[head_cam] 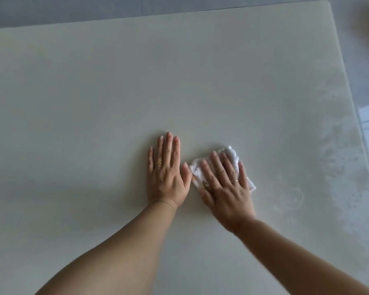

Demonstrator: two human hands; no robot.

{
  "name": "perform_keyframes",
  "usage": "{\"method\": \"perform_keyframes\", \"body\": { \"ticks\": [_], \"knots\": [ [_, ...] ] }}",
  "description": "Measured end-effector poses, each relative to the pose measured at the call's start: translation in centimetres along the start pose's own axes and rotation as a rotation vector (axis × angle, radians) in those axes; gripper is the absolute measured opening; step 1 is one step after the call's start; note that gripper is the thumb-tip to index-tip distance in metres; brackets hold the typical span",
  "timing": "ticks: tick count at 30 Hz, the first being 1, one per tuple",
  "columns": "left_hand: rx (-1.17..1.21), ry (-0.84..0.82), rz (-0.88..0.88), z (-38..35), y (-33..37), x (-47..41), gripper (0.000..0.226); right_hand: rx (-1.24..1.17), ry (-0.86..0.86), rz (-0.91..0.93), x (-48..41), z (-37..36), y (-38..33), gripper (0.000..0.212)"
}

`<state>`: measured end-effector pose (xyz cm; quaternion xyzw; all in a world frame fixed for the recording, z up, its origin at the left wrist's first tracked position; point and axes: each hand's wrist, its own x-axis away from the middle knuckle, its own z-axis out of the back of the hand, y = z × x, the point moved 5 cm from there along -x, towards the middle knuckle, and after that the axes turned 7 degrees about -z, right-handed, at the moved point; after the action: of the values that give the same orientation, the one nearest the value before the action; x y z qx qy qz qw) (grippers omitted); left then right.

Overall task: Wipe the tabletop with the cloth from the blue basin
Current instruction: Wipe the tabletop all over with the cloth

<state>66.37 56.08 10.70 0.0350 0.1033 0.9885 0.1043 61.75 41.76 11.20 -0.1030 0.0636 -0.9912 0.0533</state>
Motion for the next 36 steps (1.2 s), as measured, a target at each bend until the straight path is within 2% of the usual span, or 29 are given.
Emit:
{"method": "perform_keyframes", "body": {
  "ticks": [1, 2, 3, 5, 7, 8, 9, 10, 12, 14, 15, 16, 17, 19, 21, 22, 23, 25, 27, 28, 29, 30, 32, 34, 35, 36],
  "knots": [
    [0.006, 0.002, -0.004, 0.1, 0.0, 0.0, 0.065, 0.020, -0.022, 0.105, 0.1, 0.1, 1.3, 0.058],
    [0.013, 0.004, -0.009, 0.1, 0.0, -0.1, 0.065, 0.051, -0.022, 0.130, -0.1, 0.3, 3.5, 0.059],
    [0.017, 0.006, -0.011, 0.1, 0.0, -0.1, 0.065, 0.079, -0.013, 0.073, -0.6, 0.7, 6.0, 0.060],
    [0.021, -0.003, -0.007, -0.1, -0.1, -0.2, 0.065, 0.031, -0.009, -0.224, -1.8, 1.9, 11.1, 0.064],
    [0.027, 0.001, -0.009, -0.2, -0.1, -0.1, 0.065, -0.064, 0.010, -0.523, -1.4, 1.8, 11.8, 0.066],
    [0.030, 0.005, -0.010, -0.3, -0.1, 0.0, 0.065, -0.081, 0.037, -0.601, -0.7, 1.2, 10.0, 0.065],
    [0.031, 0.004, -0.011, -0.3, -0.1, 0.0, 0.065, -0.085, 0.049, -0.601, 0.3, 0.6, 7.4, 0.064],
    [0.031, 0.001, -0.011, -0.4, -0.1, 0.0, 0.065, -0.091, 0.051, -0.519, 1.6, -0.1, 4.3, 0.062],
    [0.026, 0.000, -0.009, -0.3, -0.1, 0.0, 0.066, -0.057, 0.032, -0.235, 4.3, -1.3, -0.1, 0.059],
    [0.029, -0.002, -0.010, -0.3, -0.1, 0.0, 0.066, 0.011, -0.001, 0.014, 5.3, -1.2, 0.6, 0.058],
    [0.030, -0.003, -0.013, -0.4, -0.2, 0.0, 0.066, 0.045, -0.010, 0.062, 5.1, -0.9, 2.3, 0.058],
    [0.027, -0.001, -0.018, -0.4, -0.2, 0.0, 0.066, 0.067, -0.013, 0.033, 4.7, -0.6, 4.6, 0.060],
    [0.022, 0.003, -0.021, -0.5, -0.2, 0.0, 0.066, 0.063, 0.005, -0.063, 4.1, -0.1, 7.0, 0.061],
    [0.021, 0.016, -0.022, -0.7, -0.2, -0.1, 0.066, -0.032, 0.025, -0.380, 3.4, 0.4, 10.3, 0.064],
    [0.023, 0.021, -0.019, -0.8, -0.3, -0.1, 0.067, -0.133, 0.065, -0.635, 3.9, -0.4, 8.8, 0.064],
    [0.023, 0.022, -0.018, -0.9, -0.3, 0.0, 0.066, -0.150, 0.071, -0.674, 4.9, -1.0, 6.5, 0.064],
    [0.021, 0.022, -0.016, -0.9, -0.3, 0.0, 0.066, -0.154, 0.080, -0.616, 6.1, -1.5, 3.7, 0.063],
    [0.016, 0.026, -0.013, -0.8, -0.3, 0.1, 0.067, -0.115, 0.063, -0.315, 9.3, -2.4, -0.7, 0.059],
    [0.011, 0.038, -0.011, -0.7, -0.2, 0.2, 0.067, -0.052, 0.013, -0.009, 11.4, -2.3, -0.1, 0.056],
    [0.005, 0.038, -0.013, -0.7, -0.2, 0.2, 0.067, -0.021, 0.007, 0.050, 11.6, -2.1, 1.9, 0.057],
    [-0.006, 0.034, -0.015, -0.8, -0.1, 0.2, 0.067, 0.004, 0.000, 0.018, 11.4, -1.9, 4.3, 0.059],
    [-0.021, 0.028, -0.014, -0.9, 0.0, 0.3, 0.067, 0.012, 0.003, -0.092, 11.0, -1.4, 6.9, 0.062],
    [-0.051, 0.003, -0.004, -1.1, 0.1, 0.2, 0.066, -0.060, -0.003, -0.431, 10.4, -0.9, 10.1, 0.063],
    [-0.081, -0.022, -0.001, -1.2, 0.2, 0.1, 0.064, -0.174, 0.014, -0.654, 10.9, -1.7, 8.5, 0.060],
    [-0.092, -0.027, 0.006, -1.2, 0.3, 0.1, 0.062, -0.201, 0.017, -0.666, 11.7, -2.3, 6.2, 0.059],
    [-0.096, -0.026, 0.023, -1.0, 0.4, 0.4, 0.061, -0.209, 0.025, -0.600, 12.8, -2.8, 3.5, 0.058]
  ]
}}
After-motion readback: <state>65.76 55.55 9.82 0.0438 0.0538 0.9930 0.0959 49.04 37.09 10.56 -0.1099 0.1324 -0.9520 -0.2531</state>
